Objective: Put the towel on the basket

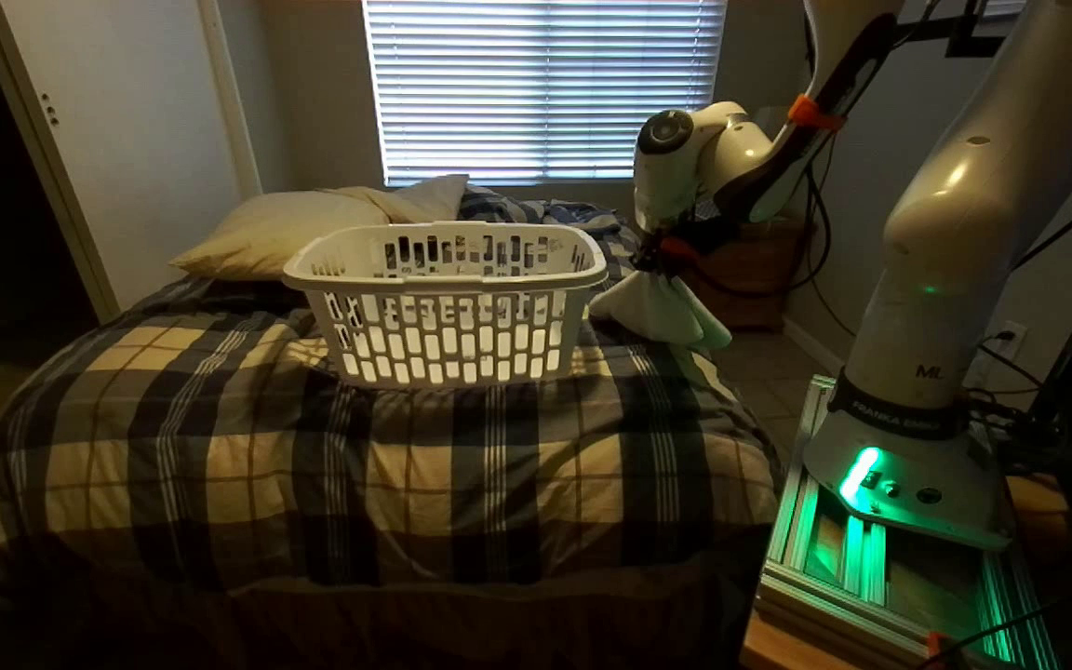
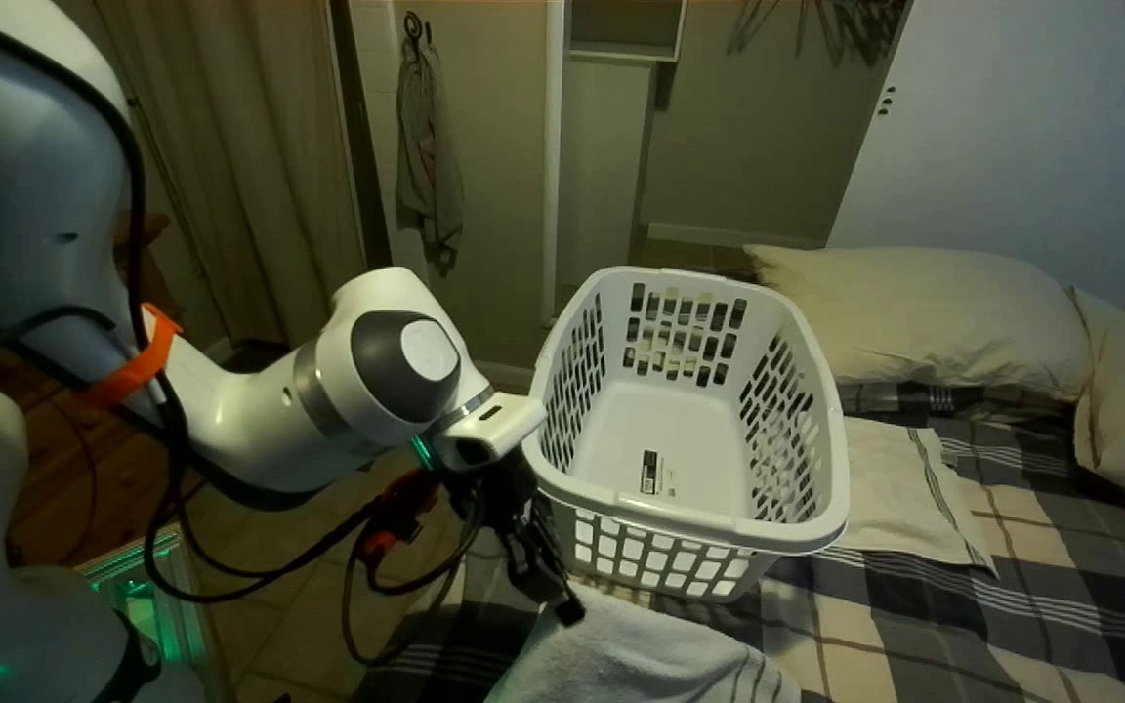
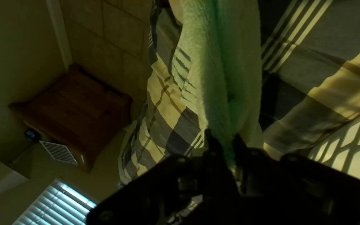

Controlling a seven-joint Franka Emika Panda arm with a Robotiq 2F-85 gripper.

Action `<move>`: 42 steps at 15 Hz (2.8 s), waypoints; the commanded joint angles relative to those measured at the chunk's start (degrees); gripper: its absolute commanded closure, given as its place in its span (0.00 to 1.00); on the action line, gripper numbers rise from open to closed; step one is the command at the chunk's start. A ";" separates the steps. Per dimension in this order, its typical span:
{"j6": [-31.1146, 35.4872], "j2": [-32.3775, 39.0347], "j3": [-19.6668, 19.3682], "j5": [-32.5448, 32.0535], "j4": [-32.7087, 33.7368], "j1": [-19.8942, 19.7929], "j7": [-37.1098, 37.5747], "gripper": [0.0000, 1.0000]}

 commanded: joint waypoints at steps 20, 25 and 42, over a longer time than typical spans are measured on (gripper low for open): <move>-14.01 -7.29 4.74 20.92 23.61 -0.52 8.64 0.93; -13.19 -7.75 4.43 19.74 22.34 -0.36 8.04 0.89; -25.61 6.52 7.52 46.53 44.94 1.75 13.89 0.94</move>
